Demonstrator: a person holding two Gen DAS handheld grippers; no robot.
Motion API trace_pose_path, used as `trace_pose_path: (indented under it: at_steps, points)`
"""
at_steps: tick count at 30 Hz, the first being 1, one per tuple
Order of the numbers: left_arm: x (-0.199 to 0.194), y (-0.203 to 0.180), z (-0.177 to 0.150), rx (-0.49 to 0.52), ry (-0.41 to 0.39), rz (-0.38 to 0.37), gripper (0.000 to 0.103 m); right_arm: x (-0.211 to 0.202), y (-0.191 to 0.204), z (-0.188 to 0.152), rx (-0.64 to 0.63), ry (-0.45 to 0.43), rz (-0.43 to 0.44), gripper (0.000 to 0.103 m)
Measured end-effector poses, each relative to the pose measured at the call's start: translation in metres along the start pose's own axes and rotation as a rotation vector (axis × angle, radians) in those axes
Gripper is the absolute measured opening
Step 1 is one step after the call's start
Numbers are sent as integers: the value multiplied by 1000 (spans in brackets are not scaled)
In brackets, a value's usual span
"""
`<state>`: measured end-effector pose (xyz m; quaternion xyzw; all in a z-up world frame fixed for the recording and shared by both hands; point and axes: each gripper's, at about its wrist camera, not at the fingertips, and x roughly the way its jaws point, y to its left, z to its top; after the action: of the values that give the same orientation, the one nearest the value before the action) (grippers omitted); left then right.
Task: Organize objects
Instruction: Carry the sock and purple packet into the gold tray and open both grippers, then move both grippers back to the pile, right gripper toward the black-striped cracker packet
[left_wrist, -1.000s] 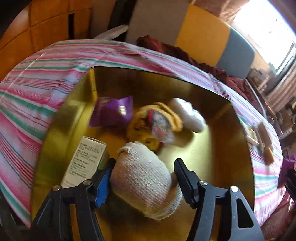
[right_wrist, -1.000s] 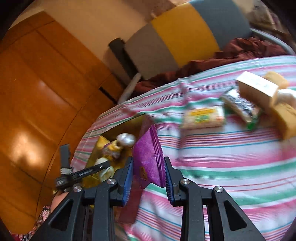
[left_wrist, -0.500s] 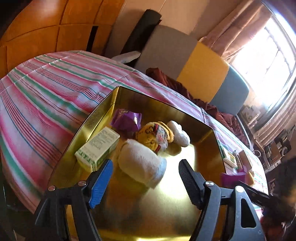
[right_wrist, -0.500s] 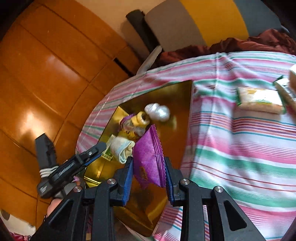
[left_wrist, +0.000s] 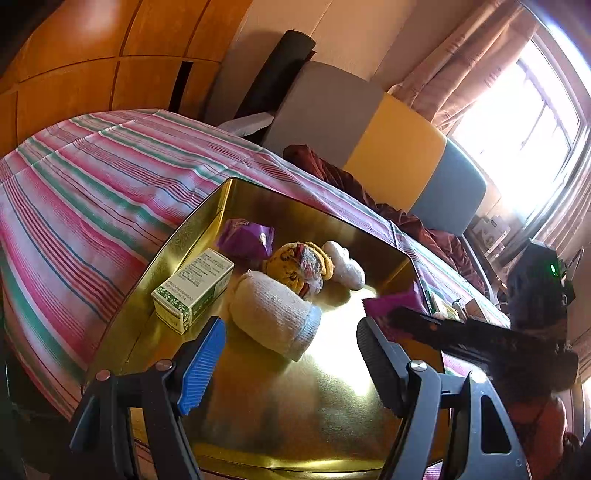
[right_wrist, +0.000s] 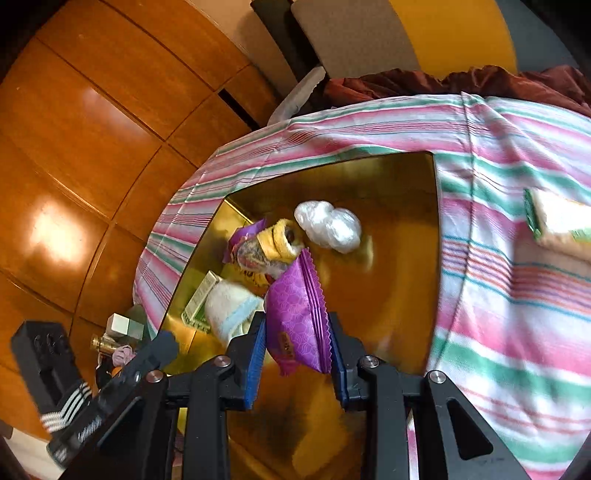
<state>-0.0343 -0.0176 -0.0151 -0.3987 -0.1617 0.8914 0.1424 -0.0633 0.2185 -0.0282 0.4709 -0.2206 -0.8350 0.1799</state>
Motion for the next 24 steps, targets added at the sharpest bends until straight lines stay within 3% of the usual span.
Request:
trace_pose_path:
  at_steps: [2,7,17,24]
  points:
    - [0,0,0,-1,-1,1,74,9,4,8,-16,10,-18,35]
    - [0,0,-2,-5,12,-10,74,1,4,13,-12,-61,-49,69]
    - [1,-14,-11,28,27,-34,74,-47,-7,-6,-17,-164,-88,69]
    - [-1,-30,-18,71,37,-70,74,-64,-22,-16,7,-189,-120,69]
